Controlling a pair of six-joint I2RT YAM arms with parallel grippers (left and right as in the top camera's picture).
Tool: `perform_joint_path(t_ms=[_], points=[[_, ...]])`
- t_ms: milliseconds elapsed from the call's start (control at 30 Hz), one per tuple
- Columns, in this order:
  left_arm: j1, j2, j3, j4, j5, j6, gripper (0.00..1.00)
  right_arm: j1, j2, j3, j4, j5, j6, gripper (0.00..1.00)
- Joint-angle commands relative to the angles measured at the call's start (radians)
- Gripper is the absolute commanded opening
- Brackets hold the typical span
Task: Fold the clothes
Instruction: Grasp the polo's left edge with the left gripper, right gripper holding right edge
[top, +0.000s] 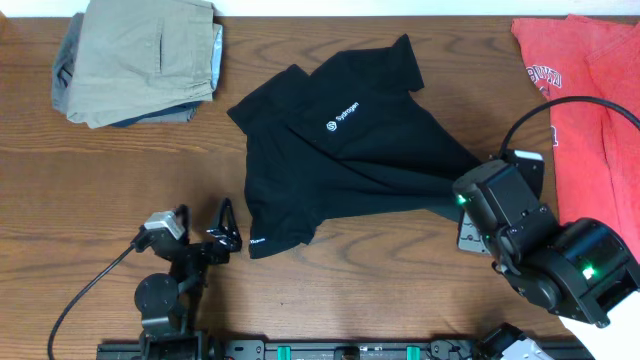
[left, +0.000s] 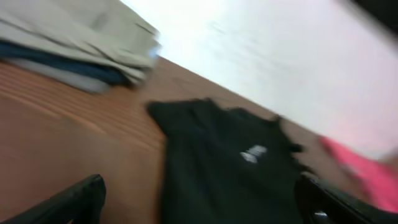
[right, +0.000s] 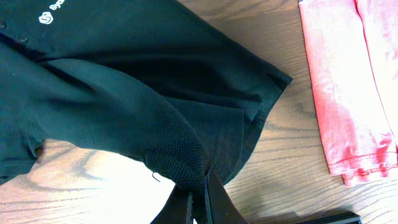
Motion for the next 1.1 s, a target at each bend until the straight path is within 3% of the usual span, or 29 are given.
perform_joint_path(t_ms=[0, 233, 367, 533, 733, 1067], points=[[-0.002, 0.004, -0.014, 0.014, 0.246, -0.140, 0.98, -0.003, 0.010, 0.008, 0.004, 0.035, 0.019, 0.04], [-0.002, 0.011, 0.068, 0.019, 0.292, -0.105, 0.98, -0.003, 0.041, 0.008, 0.011, 0.036, 0.015, 0.04], [-0.002, 0.089, 0.188, -0.079, 0.292, -0.017, 0.98, -0.003, 0.059, 0.008, 0.015, 0.035, 0.015, 0.04], [-0.002, 0.339, 0.442, -0.366, 0.283, 0.197, 0.98, -0.003, 0.078, 0.008, 0.018, 0.035, 0.015, 0.04], [-0.002, 0.701, 0.739, -0.724, 0.170, 0.316, 0.98, -0.003, 0.084, 0.008, 0.021, 0.027, 0.015, 0.04], [-0.002, 1.092, 0.777, -0.735, 0.193, 0.313, 0.98, -0.003, 0.084, 0.008, 0.021, 0.028, 0.015, 0.04]])
